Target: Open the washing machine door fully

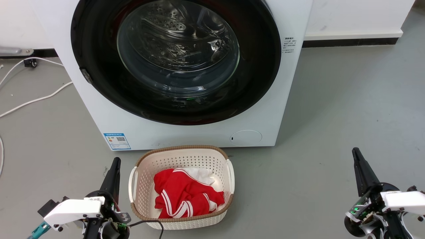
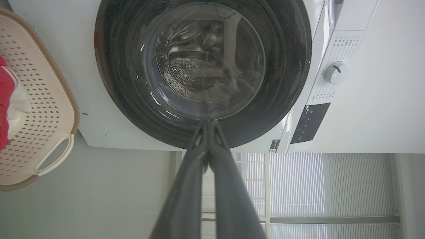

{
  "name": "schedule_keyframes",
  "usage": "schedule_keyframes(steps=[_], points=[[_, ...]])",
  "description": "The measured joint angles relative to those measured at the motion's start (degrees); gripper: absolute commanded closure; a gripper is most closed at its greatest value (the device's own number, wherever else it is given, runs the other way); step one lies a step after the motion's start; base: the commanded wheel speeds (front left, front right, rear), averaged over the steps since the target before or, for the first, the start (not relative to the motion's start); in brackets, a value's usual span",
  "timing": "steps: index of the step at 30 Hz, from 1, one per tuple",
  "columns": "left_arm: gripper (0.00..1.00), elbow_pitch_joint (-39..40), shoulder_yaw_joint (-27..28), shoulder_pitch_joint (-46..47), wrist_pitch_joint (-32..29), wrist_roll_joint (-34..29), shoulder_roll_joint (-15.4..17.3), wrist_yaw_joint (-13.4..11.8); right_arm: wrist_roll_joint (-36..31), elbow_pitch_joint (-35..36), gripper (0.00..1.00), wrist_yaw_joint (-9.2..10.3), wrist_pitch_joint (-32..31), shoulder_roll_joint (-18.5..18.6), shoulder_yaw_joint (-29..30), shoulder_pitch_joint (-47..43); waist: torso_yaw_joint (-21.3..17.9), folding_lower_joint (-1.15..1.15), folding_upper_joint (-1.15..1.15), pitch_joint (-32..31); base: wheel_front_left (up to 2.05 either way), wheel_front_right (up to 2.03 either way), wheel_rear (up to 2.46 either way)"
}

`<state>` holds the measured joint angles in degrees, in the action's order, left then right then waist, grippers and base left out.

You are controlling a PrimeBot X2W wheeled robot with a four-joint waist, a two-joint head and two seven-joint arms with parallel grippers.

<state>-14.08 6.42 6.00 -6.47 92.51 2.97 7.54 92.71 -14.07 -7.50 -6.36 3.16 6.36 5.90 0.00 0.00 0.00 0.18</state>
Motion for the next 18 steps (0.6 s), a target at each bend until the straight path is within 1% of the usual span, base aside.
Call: schedule_keyframes(steps=[18], points=[[1.0, 0.0, 0.0, 0.0, 0.0, 0.0, 0.0, 0.0, 0.0, 0.0, 1.0, 0.0, -0.1, 0.0, 0.0, 0.0, 0.0, 0.0, 0.0, 0.0, 0.0, 0.0, 0.0]])
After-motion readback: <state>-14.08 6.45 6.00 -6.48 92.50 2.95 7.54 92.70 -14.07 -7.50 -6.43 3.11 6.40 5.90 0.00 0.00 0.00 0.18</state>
